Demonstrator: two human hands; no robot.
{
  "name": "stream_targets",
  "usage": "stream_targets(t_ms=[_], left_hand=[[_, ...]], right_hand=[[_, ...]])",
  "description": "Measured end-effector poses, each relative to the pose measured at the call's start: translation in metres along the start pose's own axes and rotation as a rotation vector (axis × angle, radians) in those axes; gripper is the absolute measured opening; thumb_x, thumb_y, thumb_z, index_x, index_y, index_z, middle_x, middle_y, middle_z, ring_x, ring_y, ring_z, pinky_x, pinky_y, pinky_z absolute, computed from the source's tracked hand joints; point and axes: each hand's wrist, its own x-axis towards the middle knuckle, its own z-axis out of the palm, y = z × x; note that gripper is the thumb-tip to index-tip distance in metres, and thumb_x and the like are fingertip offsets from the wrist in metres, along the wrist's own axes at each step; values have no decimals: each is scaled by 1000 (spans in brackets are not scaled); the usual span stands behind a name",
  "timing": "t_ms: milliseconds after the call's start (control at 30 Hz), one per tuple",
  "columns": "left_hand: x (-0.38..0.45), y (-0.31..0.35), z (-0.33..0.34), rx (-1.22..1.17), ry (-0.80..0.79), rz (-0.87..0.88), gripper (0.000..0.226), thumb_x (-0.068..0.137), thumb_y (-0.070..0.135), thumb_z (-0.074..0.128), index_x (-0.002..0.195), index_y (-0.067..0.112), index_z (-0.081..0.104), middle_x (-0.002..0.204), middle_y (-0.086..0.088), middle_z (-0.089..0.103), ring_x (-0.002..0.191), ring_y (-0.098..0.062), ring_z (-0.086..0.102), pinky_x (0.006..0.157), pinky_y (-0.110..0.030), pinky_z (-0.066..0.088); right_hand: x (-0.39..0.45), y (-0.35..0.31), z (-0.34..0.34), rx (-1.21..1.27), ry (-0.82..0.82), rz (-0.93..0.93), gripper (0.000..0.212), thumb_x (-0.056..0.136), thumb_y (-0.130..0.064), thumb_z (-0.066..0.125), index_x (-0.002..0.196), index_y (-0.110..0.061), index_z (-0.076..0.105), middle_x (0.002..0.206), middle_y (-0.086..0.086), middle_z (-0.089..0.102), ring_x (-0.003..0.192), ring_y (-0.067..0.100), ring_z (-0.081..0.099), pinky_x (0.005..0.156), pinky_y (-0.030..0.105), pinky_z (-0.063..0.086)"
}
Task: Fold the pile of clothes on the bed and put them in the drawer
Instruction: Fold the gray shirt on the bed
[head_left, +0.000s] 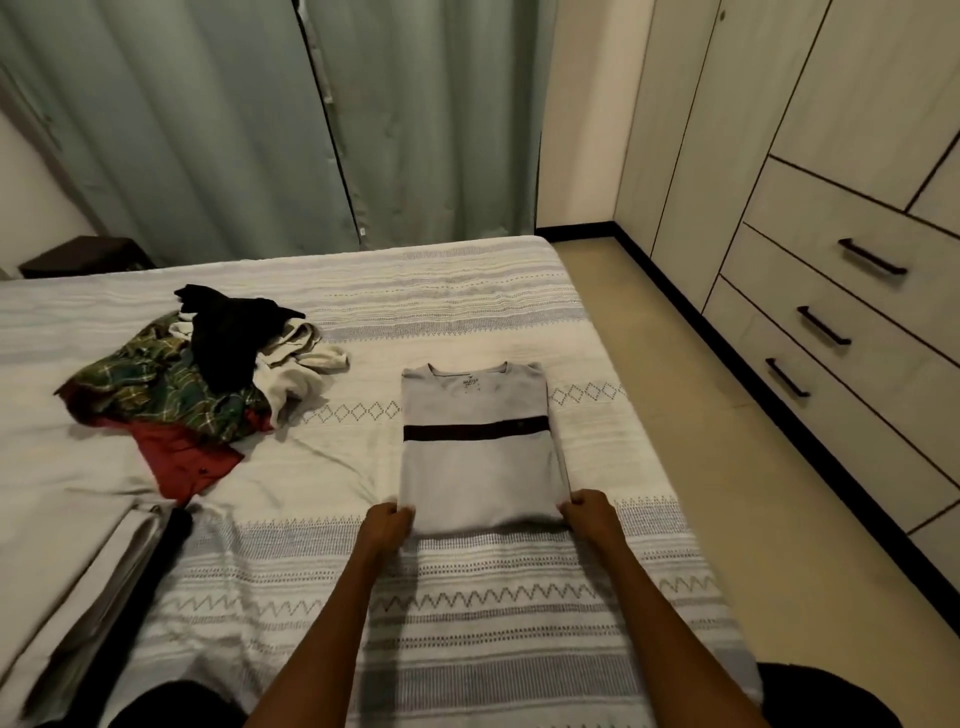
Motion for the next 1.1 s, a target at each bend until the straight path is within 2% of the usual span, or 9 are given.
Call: stream_targets(t_ms=[167, 267, 367, 467, 600, 667, 767, 900, 1100], left_hand=[[-23, -16, 0, -77, -36, -83, 25, 90, 20, 67, 88, -5, 67, 62, -13, 63, 51, -24, 58, 51, -37, 48], [-50, -23, 0, -46, -229, -191, 14, 92, 12, 64, 94, -1, 62, 61, -11, 60, 38, -17, 50, 41, -20, 35], [-69, -31, -10, 94, -467, -232, 23, 89, 19, 72, 102, 3, 62, 70, -9, 65, 48, -17, 60, 41, -21, 41], [-82, -34, -16, 413, -712, -222, 43, 83, 37, 79, 105, 2, 68, 78, -11, 71, 57, -16, 64, 48, -21, 45], [-95, -38, -10, 675, -834, -293, 54, 86, 50, 72, 118, 6, 67, 97, -4, 76, 81, -13, 71, 64, -21, 52], [-93, -37, -14, 680, -856, -317, 47, 98, 46, 57, 130, 12, 61, 118, -6, 72, 100, -17, 70, 73, -24, 53], [-79, -35, -21, 505, -633, -267, 50, 95, 60, 52, 101, 13, 70, 98, -6, 77, 80, -19, 74, 71, -27, 53], [-57, -30, -14, 358, -214, -27, 54, 95, 52, 58, 66, 8, 64, 54, -6, 64, 50, -20, 59, 58, -27, 50], [-49, -21, 6, 135, -144, -138, 39, 90, 29, 73, 67, 4, 54, 52, -8, 49, 40, -18, 44, 39, -19, 35]], right_hand=[[-38, 16, -11, -61, 51, 16, 32, 95, -25, 64, 66, -14, 58, 61, 1, 54, 59, 16, 51, 53, 25, 31], [-58, 32, -18, -155, -48, 35, 32, 90, -16, 66, 60, -15, 57, 59, 3, 55, 56, 17, 53, 55, 27, 34], [-79, 38, -34, -365, -305, 111, 11, 87, -10, 67, 76, -9, 67, 77, 11, 68, 62, 20, 63, 54, 27, 47], [-89, 47, -52, -445, -524, 196, 15, 88, -18, 72, 80, -5, 73, 68, 5, 69, 54, 15, 64, 55, 27, 52], [-97, 52, -64, -493, -849, 285, 17, 100, -19, 58, 106, -11, 72, 110, 7, 72, 73, 12, 69, 67, 25, 54], [-101, 45, -68, -403, -836, 321, 18, 103, -22, 54, 94, -18, 68, 90, 0, 73, 59, 8, 67, 60, 24, 51], [-93, 36, -61, -20, -600, 333, 27, 101, -33, 58, 81, -16, 57, 58, 2, 56, 40, 13, 50, 48, 21, 40], [-72, 32, -39, 216, -76, 156, 50, 83, -39, 80, 60, -10, 48, 58, 10, 50, 48, 19, 46, 48, 25, 37], [-63, 15, -33, 151, -137, 139, 36, 85, -24, 80, 73, -4, 53, 71, 4, 54, 59, 12, 48, 40, 20, 34]])
